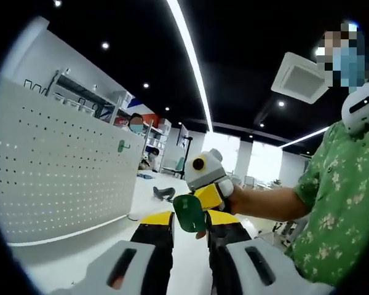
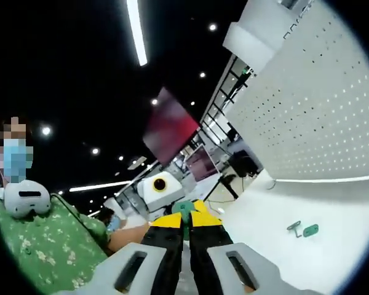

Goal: Insert the hook assembly into the mounting plate slot until the hook locks in place.

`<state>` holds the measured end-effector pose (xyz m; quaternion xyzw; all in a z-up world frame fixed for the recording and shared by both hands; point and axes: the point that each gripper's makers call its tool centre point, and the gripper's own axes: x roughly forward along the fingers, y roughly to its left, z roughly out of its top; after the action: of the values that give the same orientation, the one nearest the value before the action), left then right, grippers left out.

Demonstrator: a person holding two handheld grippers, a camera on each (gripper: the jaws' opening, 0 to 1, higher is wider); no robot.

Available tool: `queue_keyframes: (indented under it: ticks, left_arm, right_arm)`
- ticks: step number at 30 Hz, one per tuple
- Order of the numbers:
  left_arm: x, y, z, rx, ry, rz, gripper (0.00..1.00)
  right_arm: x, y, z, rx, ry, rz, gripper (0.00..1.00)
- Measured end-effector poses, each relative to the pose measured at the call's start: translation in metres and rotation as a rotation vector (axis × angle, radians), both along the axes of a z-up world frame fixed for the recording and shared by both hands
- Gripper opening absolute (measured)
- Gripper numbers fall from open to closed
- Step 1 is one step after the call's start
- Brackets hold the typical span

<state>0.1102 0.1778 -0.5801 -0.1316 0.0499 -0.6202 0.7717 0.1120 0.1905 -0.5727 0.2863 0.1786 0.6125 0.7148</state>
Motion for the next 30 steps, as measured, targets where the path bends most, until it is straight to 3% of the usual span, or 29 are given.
queue_keyframes:
  ticks: [7,17,30]
  left_arm:
    - [-0.004,-0.001,0.002,-0.010,0.027,-0.023,0.18]
    - [-0.008,-0.002,-0.001,0.042,0.006,-0.041,0.16]
    - [-0.012,-0.004,-0.008,0.129,-0.043,-0.036,0.16]
  right_arm:
    - [-0.006,0.000,0.003,0.009,-0.010,0.021,0.01]
    - [-0.014,0.001,0.000,-0.168,-0.184,0.044,0.02]
    - [-0.017,0.002,-0.007,-0.295,-0.295,0.049,0.02]
